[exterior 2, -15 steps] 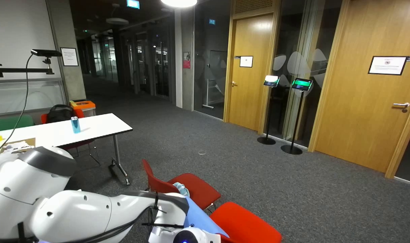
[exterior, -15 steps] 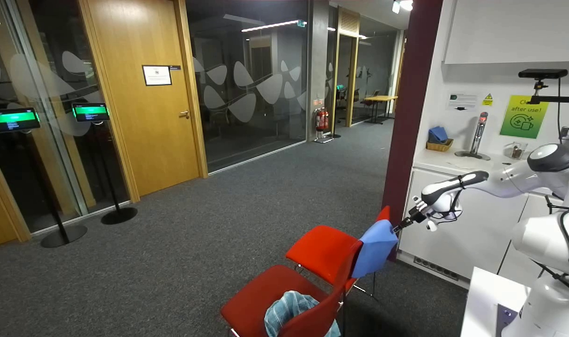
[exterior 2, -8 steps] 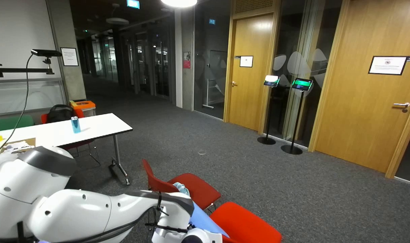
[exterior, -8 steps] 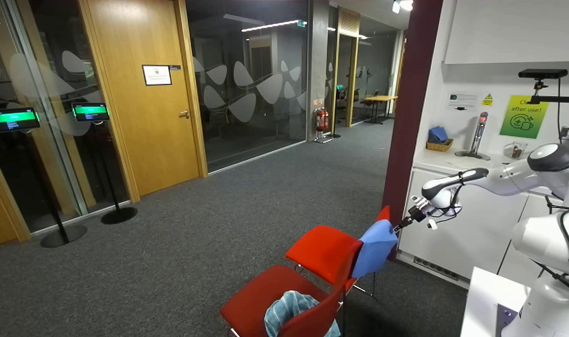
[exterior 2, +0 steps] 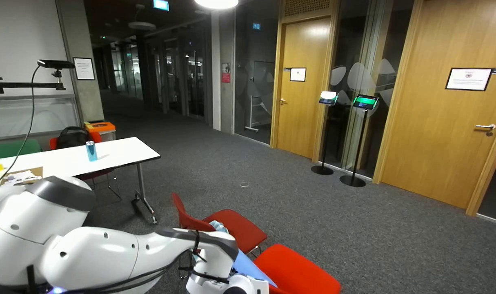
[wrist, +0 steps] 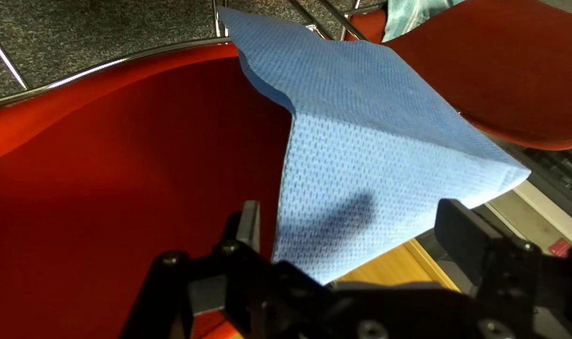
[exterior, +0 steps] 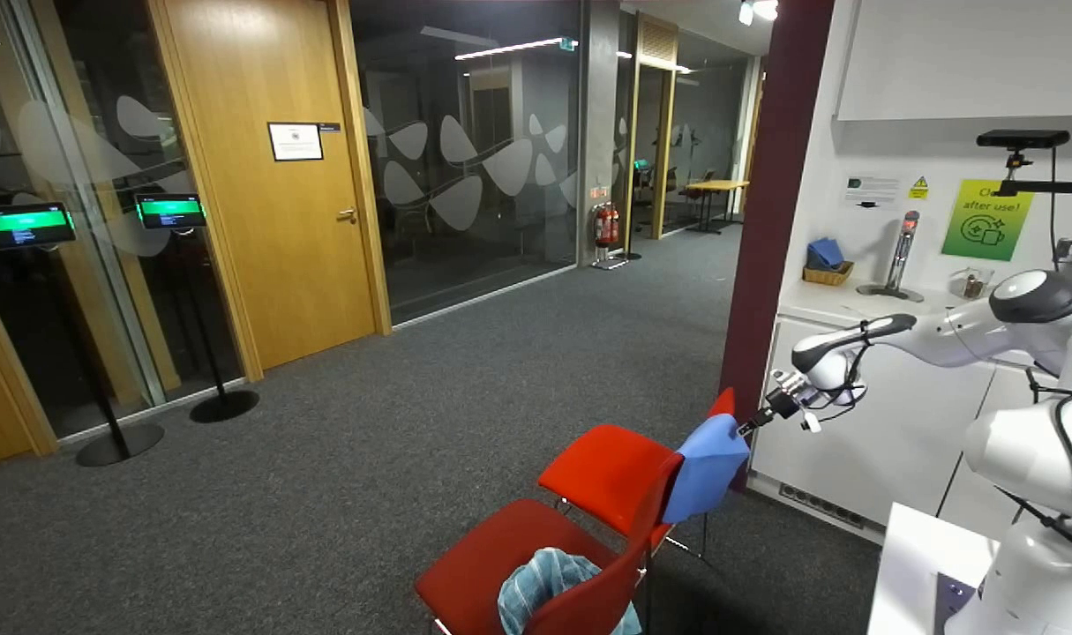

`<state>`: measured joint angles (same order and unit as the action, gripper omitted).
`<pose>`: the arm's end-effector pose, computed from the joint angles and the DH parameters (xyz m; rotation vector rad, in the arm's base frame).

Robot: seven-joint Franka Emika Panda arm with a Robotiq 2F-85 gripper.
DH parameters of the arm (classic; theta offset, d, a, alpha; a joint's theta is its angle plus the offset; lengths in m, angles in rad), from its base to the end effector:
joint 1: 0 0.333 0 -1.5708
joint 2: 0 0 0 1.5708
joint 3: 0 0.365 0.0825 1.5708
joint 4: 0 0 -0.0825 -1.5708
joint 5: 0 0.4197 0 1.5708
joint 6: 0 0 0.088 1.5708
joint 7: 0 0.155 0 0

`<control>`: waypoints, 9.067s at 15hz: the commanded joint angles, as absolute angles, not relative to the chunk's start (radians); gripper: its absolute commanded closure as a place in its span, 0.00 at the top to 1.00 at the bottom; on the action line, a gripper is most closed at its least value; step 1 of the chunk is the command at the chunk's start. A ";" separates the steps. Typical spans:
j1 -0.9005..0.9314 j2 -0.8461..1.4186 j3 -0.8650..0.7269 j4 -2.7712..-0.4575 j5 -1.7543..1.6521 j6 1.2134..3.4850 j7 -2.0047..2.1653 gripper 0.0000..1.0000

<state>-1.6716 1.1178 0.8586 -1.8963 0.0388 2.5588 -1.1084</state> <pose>0.4647 -0.4575 0.0443 -2.4797 0.0287 -0.7707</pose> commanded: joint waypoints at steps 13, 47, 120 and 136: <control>-1.590 1.099 0.820 -1.866 0.113 2.554 -1.140 1.00; -1.584 1.098 0.774 -1.850 0.188 2.536 -1.151 0.42; -0.947 0.487 0.256 -2.102 0.194 2.715 -1.073 0.00; -0.919 0.527 0.229 -2.055 0.299 2.652 -1.082 0.00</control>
<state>-0.9567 0.5263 0.2651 -2.0709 0.2682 2.6668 -1.0684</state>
